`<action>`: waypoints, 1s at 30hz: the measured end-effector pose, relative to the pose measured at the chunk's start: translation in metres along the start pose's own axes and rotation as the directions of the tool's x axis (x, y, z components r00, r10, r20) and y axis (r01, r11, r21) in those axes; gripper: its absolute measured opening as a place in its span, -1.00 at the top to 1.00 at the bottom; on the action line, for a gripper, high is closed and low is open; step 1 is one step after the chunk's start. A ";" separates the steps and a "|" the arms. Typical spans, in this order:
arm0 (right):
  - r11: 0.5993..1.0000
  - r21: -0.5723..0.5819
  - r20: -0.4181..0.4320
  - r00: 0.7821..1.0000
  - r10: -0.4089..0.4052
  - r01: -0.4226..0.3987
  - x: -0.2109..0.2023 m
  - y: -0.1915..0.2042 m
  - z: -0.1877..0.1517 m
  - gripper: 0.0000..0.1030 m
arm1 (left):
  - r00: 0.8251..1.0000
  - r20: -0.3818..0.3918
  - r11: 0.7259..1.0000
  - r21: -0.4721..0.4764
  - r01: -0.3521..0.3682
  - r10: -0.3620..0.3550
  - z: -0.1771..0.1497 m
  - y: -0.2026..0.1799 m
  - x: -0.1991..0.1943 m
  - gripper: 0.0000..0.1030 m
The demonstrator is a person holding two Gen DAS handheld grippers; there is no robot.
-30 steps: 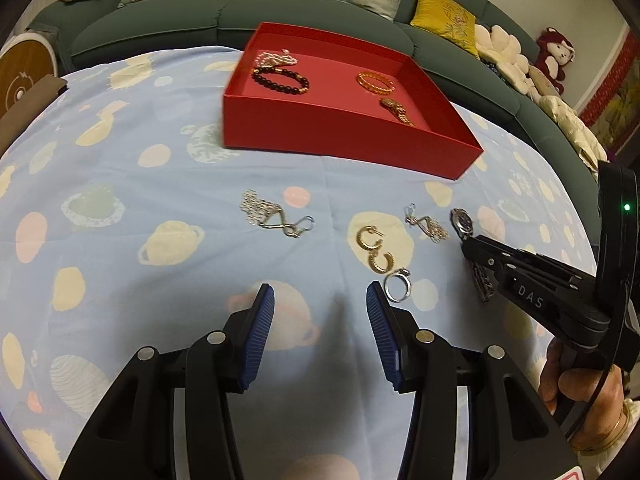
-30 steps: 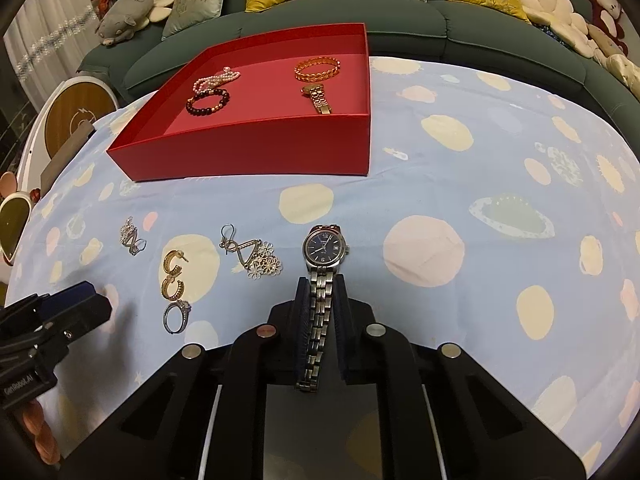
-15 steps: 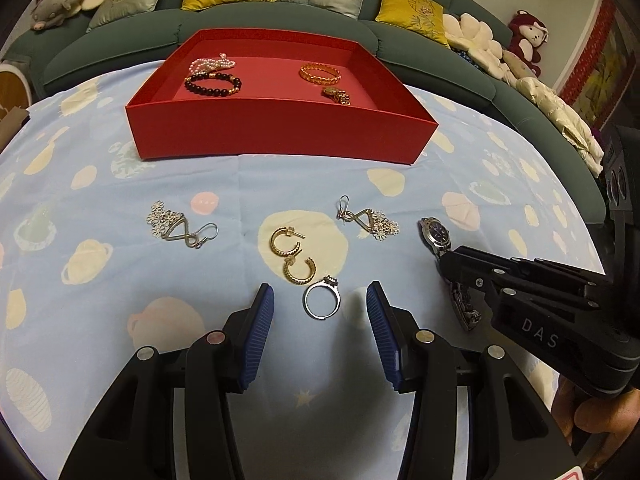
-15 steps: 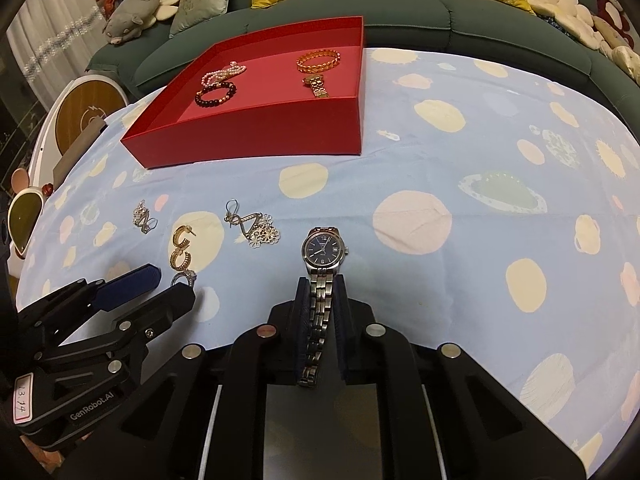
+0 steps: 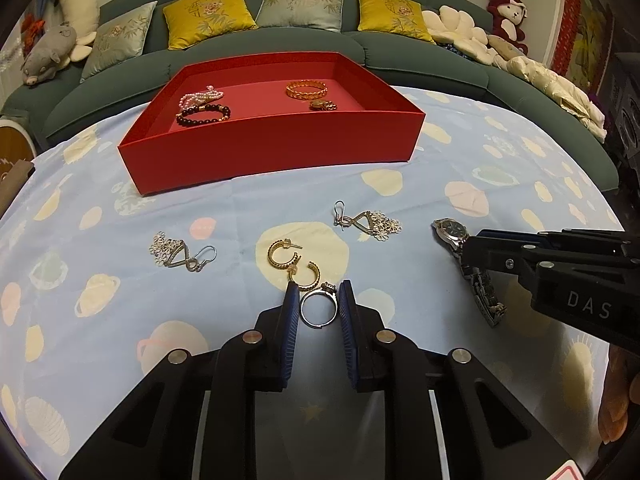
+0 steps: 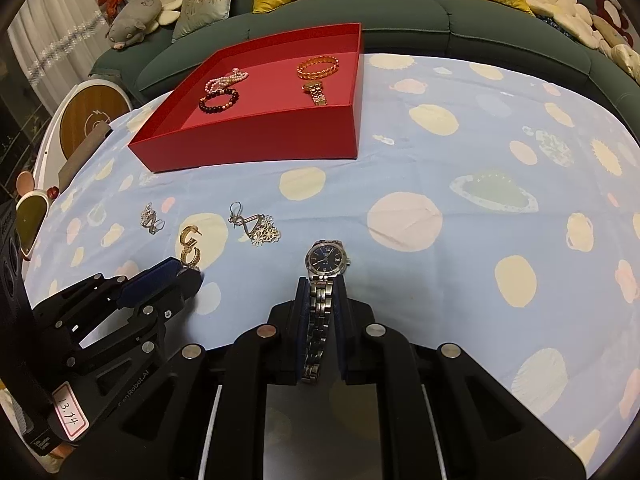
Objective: Organize jewelry
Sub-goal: 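Grasp the silver ring with the left gripper while the right gripper holds the silver watch, then carry silver watch and ring into the red box and open both grippers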
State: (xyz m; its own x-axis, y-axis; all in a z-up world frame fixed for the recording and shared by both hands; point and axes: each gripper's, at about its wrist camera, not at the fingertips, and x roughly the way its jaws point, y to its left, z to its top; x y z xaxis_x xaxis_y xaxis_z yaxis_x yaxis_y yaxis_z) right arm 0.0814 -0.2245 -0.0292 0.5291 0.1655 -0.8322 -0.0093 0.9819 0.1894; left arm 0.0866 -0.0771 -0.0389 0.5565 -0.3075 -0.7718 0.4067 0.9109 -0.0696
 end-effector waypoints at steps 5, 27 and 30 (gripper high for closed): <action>1.000 0.005 0.022 1.000 0.012 -0.012 -0.009 -0.001 0.001 0.79 | 0.999 0.012 0.999 -0.001 0.038 -0.038 -0.001 0.001 -0.013 0.67; 0.997 -0.059 0.198 0.978 0.061 -0.050 -0.060 0.026 0.064 0.79 | 0.992 0.110 0.987 -0.138 0.080 -0.065 0.076 0.067 -0.072 0.67; 0.997 -0.062 0.247 0.967 0.055 -0.041 -0.060 0.030 0.096 0.79 | 0.991 0.128 0.986 -0.156 0.052 -0.032 0.103 0.082 -0.066 0.67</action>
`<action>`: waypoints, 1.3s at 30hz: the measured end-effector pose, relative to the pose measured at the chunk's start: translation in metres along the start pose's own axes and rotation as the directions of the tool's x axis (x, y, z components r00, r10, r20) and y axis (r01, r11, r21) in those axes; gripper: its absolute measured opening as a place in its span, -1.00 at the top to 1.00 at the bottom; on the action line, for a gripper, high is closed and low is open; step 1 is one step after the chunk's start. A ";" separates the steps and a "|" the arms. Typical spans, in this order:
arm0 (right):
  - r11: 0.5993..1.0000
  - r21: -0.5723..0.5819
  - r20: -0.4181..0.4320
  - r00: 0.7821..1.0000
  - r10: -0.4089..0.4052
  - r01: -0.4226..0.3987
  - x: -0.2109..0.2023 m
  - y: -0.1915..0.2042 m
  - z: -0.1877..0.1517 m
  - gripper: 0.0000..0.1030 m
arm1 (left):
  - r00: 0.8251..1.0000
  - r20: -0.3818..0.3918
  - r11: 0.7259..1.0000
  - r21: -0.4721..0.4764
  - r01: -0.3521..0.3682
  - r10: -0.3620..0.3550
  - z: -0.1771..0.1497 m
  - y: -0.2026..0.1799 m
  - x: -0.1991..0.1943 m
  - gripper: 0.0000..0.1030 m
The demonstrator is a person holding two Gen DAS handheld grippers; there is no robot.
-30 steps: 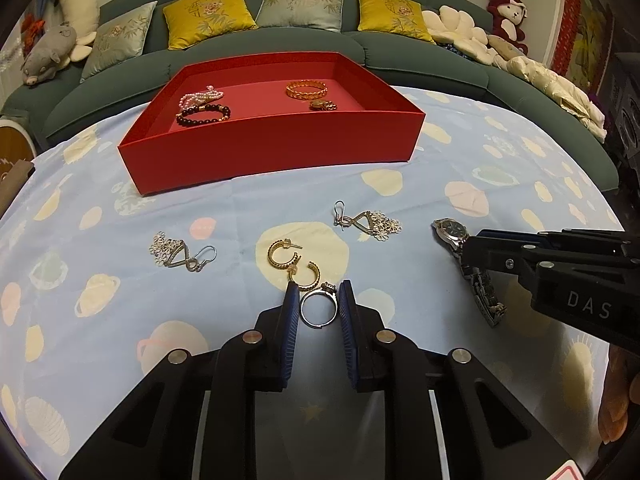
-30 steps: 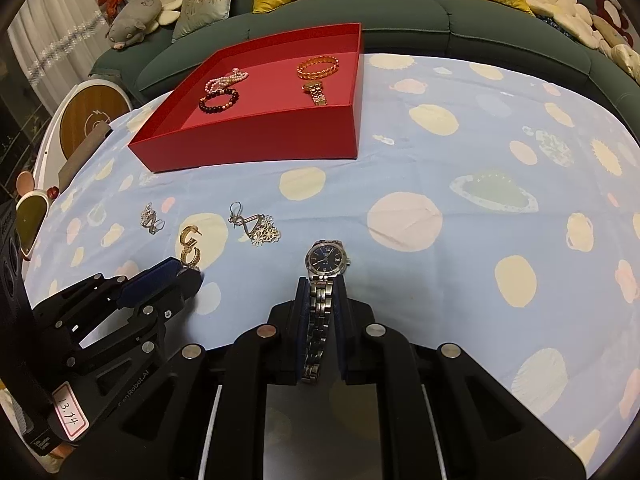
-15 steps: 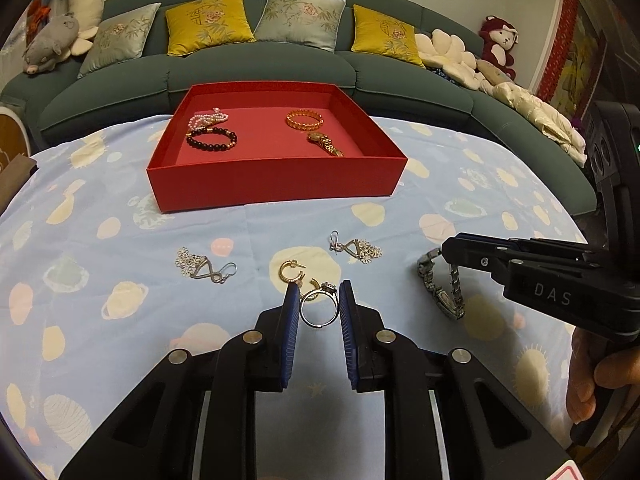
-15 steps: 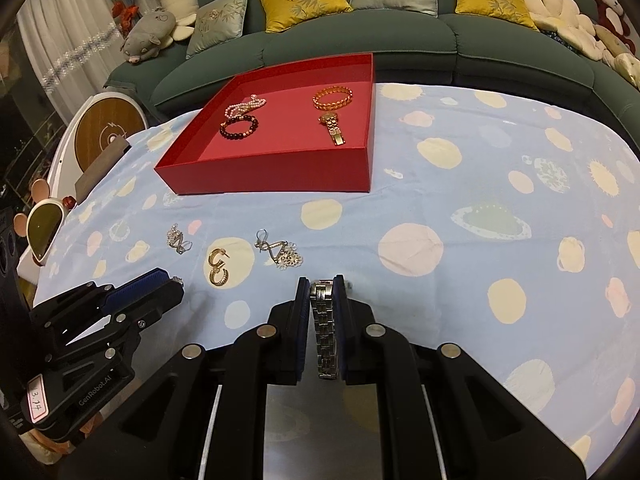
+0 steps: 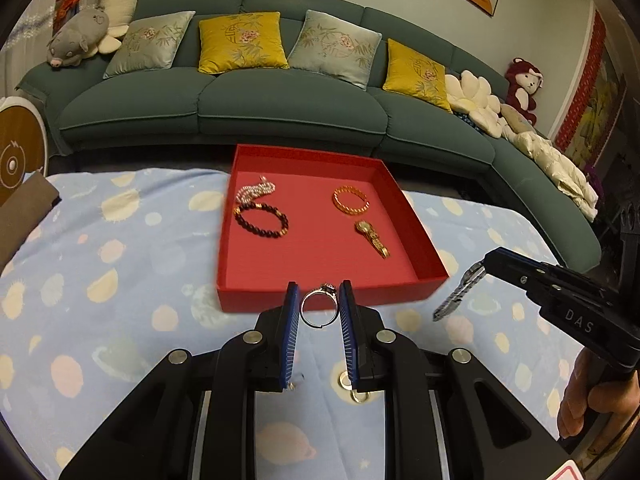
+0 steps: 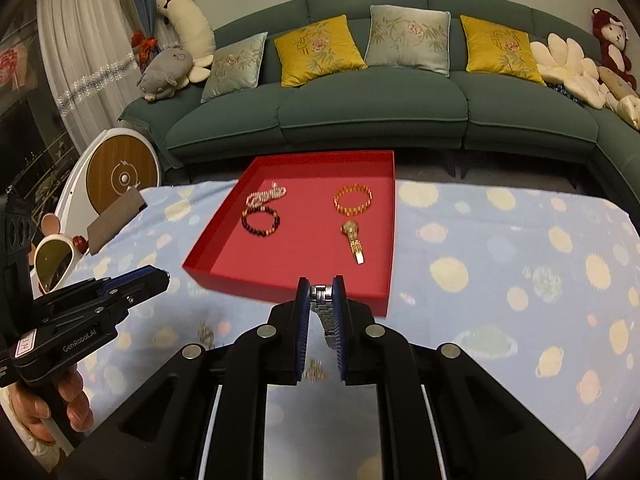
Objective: Organize jewelry
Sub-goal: 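Carry silver watch and ring into the red box and open both grippers, then withdraw both grippers from the red box back over the remaining earrings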
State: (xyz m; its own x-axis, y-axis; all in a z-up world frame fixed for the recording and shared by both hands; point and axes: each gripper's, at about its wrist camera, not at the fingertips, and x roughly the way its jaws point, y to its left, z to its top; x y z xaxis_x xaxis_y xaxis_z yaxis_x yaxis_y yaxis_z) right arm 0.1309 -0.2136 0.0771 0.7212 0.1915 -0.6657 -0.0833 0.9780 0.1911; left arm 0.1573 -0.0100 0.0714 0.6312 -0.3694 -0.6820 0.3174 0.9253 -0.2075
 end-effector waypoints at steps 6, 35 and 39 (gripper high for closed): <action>1.000 0.011 0.040 0.999 0.012 -0.012 0.041 0.011 0.050 0.79 | 0.999 0.009 0.999 -0.007 -0.041 0.041 0.047 0.013 0.037 0.67; 1.000 0.019 0.003 1.000 -0.007 0.007 -0.010 -0.009 -0.014 0.31 | 0.996 -0.015 0.988 -0.127 -0.085 0.083 0.008 0.053 0.003 -0.10; 0.999 0.044 -0.030 0.999 0.021 -0.020 -0.021 -0.001 -0.041 0.31 | 0.996 -0.032 0.980 -0.177 -0.092 0.088 -0.014 0.060 -0.020 -0.11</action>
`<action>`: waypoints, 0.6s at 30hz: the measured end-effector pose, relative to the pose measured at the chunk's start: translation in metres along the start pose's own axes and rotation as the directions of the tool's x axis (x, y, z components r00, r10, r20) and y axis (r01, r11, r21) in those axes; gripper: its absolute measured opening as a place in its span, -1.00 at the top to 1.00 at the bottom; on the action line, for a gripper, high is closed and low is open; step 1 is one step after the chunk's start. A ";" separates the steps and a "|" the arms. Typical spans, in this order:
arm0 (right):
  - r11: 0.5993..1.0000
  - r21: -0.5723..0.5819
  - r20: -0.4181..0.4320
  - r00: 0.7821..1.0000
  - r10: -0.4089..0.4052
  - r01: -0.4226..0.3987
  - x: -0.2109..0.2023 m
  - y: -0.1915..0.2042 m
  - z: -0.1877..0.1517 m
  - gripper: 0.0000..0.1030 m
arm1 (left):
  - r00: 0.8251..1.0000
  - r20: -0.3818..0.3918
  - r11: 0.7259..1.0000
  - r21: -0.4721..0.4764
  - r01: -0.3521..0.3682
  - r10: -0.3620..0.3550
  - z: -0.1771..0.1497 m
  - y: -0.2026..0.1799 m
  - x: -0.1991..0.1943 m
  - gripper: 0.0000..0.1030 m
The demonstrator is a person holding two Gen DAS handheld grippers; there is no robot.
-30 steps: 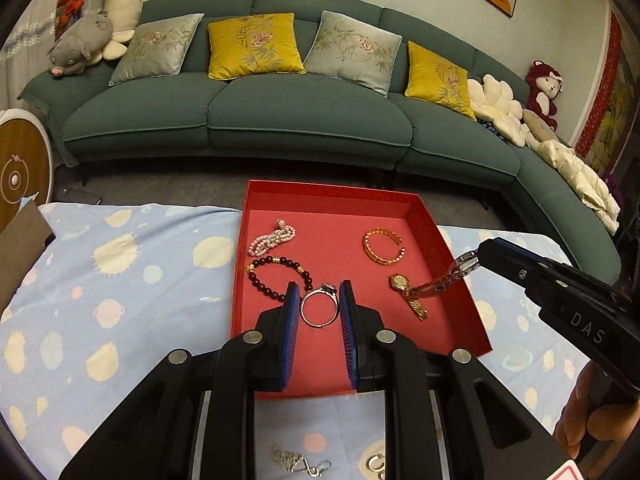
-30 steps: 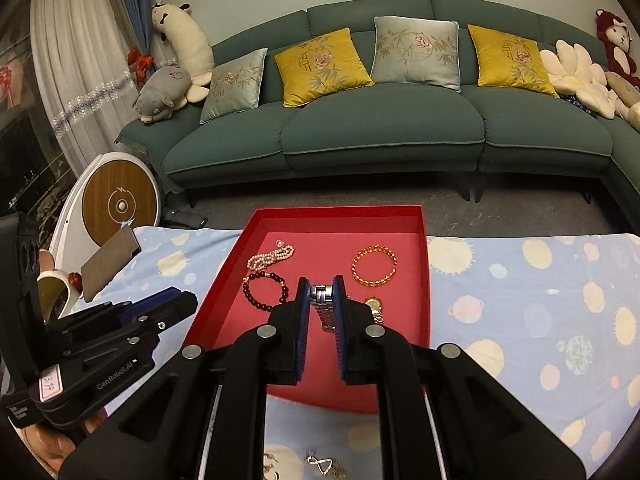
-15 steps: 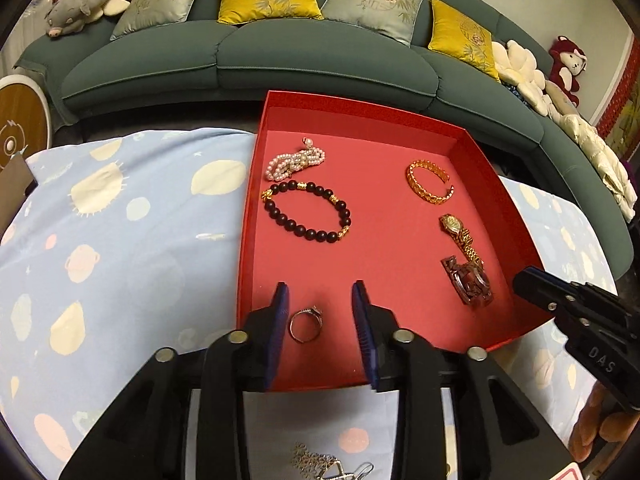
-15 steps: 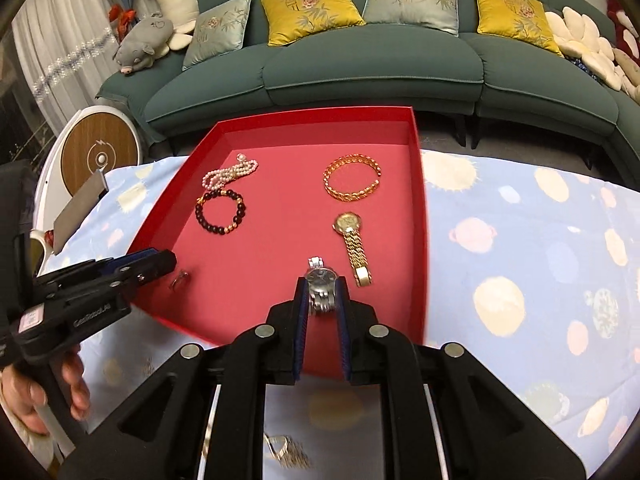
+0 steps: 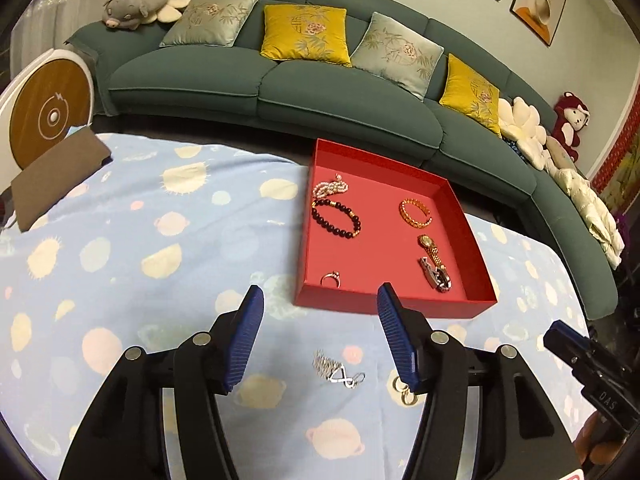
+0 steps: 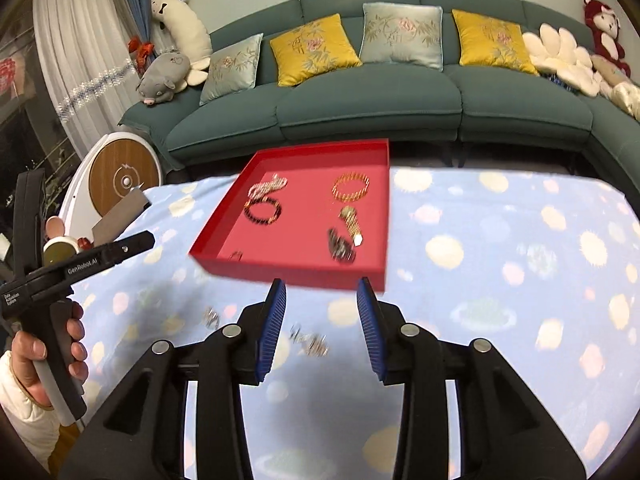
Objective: Organize jewelry
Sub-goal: 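Withdraw both grippers from the red box back over the remaining earrings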
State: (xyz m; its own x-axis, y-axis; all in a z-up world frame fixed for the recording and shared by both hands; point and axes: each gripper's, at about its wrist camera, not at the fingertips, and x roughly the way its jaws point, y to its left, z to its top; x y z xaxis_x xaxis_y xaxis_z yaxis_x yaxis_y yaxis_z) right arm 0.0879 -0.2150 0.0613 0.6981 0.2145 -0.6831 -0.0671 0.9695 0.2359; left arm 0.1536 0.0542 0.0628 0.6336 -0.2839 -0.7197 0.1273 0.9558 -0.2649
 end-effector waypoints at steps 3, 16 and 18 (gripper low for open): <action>1.000 0.003 -0.030 0.999 0.018 -0.018 0.001 0.007 -0.019 0.31 | 1.000 -0.019 1.000 -0.005 -0.013 0.012 -0.018 0.002 -0.005 -0.11; 0.999 -0.036 -0.142 0.990 -0.004 -0.001 0.055 0.011 -0.046 0.31 | 0.994 -0.111 0.995 0.095 0.013 -0.003 -0.051 -0.016 0.024 -0.11; 0.999 -0.034 -0.162 0.987 -0.001 -0.004 0.065 0.011 -0.049 0.31 | 0.993 -0.121 0.995 0.104 0.013 0.000 -0.053 -0.018 0.028 -0.11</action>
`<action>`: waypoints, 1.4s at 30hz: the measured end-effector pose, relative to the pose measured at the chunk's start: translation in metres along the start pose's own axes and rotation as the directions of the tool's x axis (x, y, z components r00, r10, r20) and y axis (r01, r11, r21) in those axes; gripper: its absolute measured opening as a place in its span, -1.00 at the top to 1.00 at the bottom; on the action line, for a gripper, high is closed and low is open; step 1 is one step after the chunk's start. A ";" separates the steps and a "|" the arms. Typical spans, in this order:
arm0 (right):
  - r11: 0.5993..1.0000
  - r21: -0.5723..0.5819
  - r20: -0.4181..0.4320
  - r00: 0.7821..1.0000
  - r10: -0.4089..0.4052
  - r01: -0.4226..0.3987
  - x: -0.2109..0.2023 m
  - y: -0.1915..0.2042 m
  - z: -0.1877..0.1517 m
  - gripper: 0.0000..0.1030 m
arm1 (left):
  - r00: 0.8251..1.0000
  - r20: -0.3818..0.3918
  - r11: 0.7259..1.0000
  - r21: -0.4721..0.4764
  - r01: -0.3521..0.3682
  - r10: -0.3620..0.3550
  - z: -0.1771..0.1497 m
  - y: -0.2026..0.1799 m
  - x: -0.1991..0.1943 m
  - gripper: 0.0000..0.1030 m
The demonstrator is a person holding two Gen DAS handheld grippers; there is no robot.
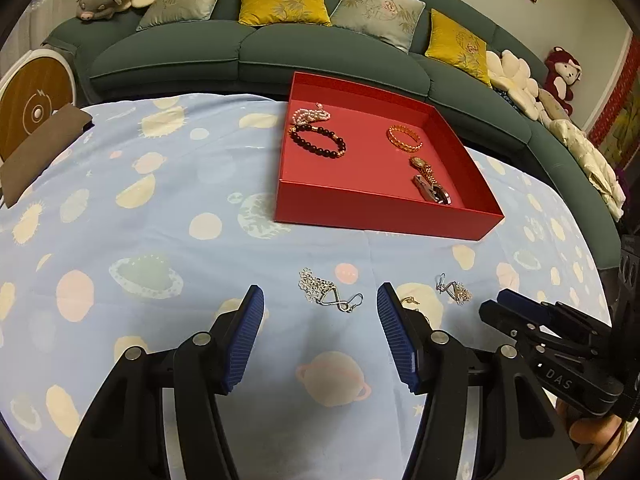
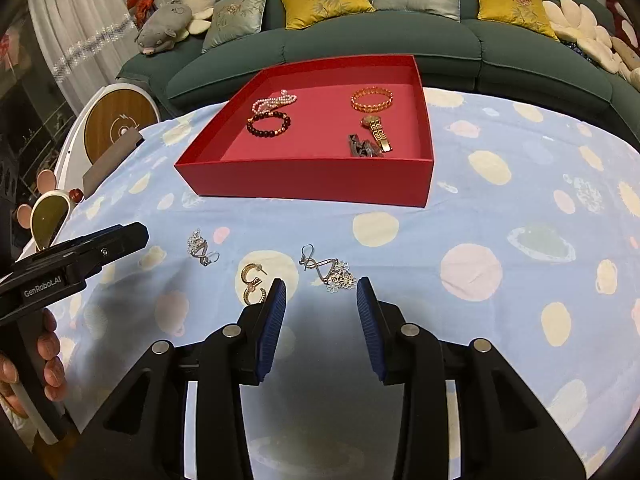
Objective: Organize jewelry
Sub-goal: 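Withdraw both grippers from the red box back over the remaining earrings, then lower the left gripper onto the silver drop earring and close it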
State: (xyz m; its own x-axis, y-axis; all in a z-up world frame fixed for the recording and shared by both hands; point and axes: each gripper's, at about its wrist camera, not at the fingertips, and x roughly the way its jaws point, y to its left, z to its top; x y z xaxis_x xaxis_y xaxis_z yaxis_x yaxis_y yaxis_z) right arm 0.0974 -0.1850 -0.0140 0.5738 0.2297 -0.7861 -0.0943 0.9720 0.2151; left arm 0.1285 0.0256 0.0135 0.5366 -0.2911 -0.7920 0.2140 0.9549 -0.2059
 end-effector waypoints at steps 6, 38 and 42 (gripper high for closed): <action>0.999 -0.041 -0.026 0.999 -0.020 0.019 0.022 0.006 -0.001 0.31 | 0.999 -0.029 0.999 0.029 -0.019 0.019 -0.004 -0.002 0.012 -0.11; 0.990 -0.120 -0.003 0.997 -0.072 0.071 0.040 0.022 0.014 1.00 | 0.996 -0.088 0.998 0.064 -0.026 0.031 -0.012 -0.007 0.051 -0.11; 0.993 -0.106 0.002 0.998 -0.061 0.061 0.034 0.017 0.015 1.00 | 0.997 -0.059 0.994 0.099 -0.046 0.052 -0.009 -0.014 0.057 -0.11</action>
State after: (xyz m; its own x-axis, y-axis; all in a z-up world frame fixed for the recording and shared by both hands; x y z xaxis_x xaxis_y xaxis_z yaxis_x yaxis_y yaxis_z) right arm 0.1273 -0.1619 -0.0284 0.5805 0.1700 -0.7963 -0.1446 0.9839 0.1047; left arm 0.1488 -0.0034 -0.0341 0.4978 -0.2367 -0.8344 0.2684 0.9569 -0.1113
